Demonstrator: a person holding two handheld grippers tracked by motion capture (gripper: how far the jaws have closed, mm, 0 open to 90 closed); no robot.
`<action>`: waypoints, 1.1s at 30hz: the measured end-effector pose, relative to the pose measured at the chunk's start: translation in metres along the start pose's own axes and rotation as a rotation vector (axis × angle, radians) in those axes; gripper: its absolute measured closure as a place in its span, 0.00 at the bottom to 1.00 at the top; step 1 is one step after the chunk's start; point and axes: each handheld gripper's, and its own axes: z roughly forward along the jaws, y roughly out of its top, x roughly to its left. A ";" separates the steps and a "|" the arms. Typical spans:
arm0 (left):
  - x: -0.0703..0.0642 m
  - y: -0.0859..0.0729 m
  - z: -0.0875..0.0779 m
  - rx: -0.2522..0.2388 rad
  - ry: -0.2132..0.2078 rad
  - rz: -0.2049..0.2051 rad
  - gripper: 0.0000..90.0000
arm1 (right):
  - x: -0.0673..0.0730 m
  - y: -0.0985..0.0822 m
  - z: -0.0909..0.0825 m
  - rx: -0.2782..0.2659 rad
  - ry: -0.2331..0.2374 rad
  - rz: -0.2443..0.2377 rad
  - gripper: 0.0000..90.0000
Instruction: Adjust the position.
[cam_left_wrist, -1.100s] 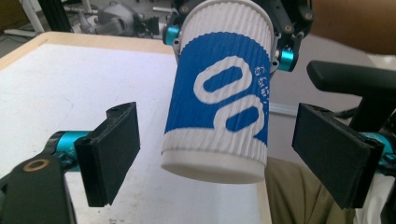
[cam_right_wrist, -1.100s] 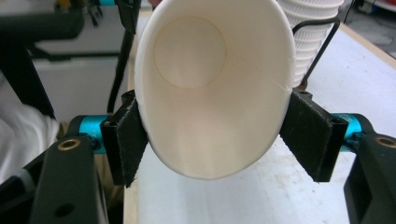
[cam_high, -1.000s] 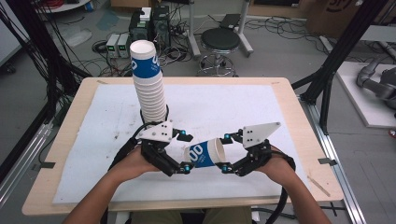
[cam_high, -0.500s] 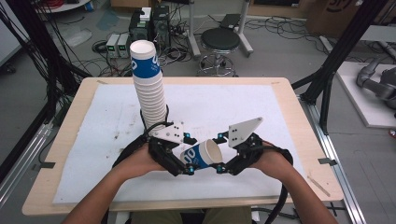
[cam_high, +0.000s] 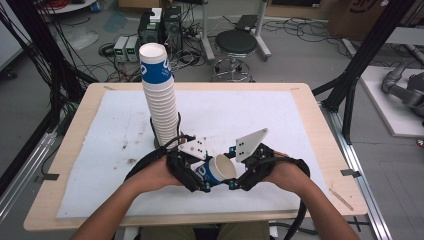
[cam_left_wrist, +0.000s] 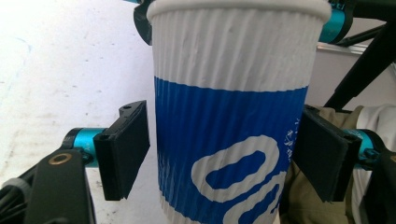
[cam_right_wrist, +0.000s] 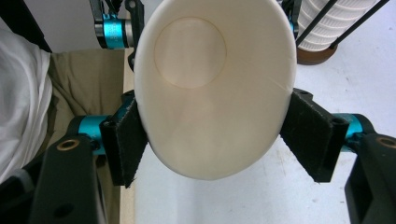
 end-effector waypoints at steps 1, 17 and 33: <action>0.000 0.000 0.000 0.002 -0.004 -0.001 0.27 | 0.000 0.000 0.000 0.002 -0.002 -0.003 0.31; 0.001 -0.002 0.004 -0.001 -0.023 0.005 0.31 | 0.001 0.002 0.004 0.026 -0.001 -0.008 0.26; 0.003 -0.024 0.002 -0.219 -0.007 -0.042 0.30 | -0.001 -0.011 -0.016 -0.350 -0.029 0.132 0.21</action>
